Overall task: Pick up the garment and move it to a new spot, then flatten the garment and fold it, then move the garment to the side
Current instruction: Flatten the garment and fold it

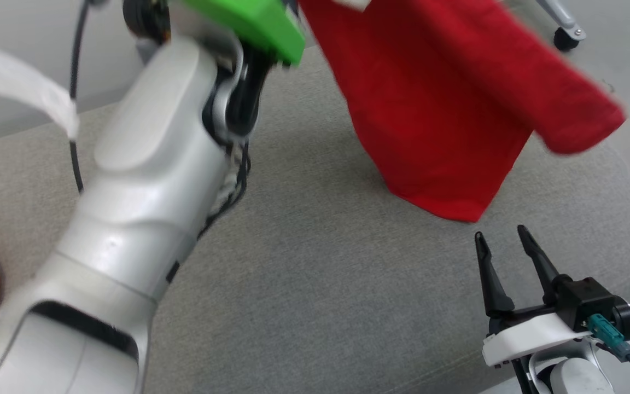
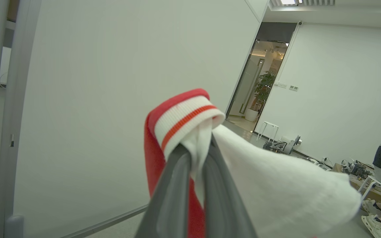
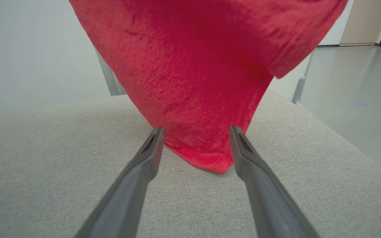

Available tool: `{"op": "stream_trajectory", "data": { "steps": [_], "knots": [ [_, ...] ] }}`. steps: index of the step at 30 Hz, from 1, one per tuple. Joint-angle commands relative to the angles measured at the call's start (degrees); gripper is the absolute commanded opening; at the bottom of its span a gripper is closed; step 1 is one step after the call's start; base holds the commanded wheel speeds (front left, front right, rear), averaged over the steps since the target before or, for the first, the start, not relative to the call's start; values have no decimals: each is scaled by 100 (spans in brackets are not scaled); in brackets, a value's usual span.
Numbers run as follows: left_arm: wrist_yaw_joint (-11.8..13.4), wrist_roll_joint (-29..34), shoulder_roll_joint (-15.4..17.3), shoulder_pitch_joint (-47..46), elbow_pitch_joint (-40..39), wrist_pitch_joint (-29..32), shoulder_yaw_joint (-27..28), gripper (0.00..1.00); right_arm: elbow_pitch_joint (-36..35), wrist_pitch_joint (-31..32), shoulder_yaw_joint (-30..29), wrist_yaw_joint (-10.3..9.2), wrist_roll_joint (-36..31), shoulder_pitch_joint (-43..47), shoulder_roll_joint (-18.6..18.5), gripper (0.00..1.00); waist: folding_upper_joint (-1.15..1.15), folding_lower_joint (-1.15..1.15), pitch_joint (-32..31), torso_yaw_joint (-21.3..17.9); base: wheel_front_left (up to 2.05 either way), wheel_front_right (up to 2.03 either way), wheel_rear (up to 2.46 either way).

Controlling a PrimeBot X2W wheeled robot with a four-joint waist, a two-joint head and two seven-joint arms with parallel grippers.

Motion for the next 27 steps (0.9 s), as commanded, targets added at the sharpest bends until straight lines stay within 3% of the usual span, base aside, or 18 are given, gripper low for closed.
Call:
{"op": "stream_trajectory", "data": {
  "steps": [1,7,13,18,22,23,24,27],
  "knots": [
    [-71,-136,68,474,1,-22,44,0,-45,-1,-69,-3,-39,13,-8,100,0,0,62,379,0,0,0],
    [-89,-287,451,2769,-202,-31,580,0,-72,-1,-198,-3,-90,118,-7,100,0,0,94,716,0,0,0],
    [-95,89,464,4438,-690,-27,1454,0,-85,-1,-267,-4,-162,135,-9,100,0,0,72,962,0,0,0],
    [-119,602,387,5123,-954,-27,1885,0,-81,-1,-205,-4,-207,146,-9,100,0,0,43,1160,0,0,0],
    [-98,945,341,5121,-957,-28,1991,0,-32,-1,-120,-4,-221,163,-9,100,0,0,-32,1275,0,0,0],
    [-47,1076,373,5028,-943,-28,1988,38,-15,-1,-95,-4,-226,161,-9,100,0,0,-51,1289,0,0,0],
    [-15,1230,421,4947,-946,-28,1966,100,-5,-1,-79,-4,-224,156,-9,100,0,0,-64,1295,0,0,0],
    [34,1685,473,4859,-1034,-20,1988,100,24,-1,-20,-4,-215,139,-10,100,0,0,-112,1284,0,0,0]
  ]
}}
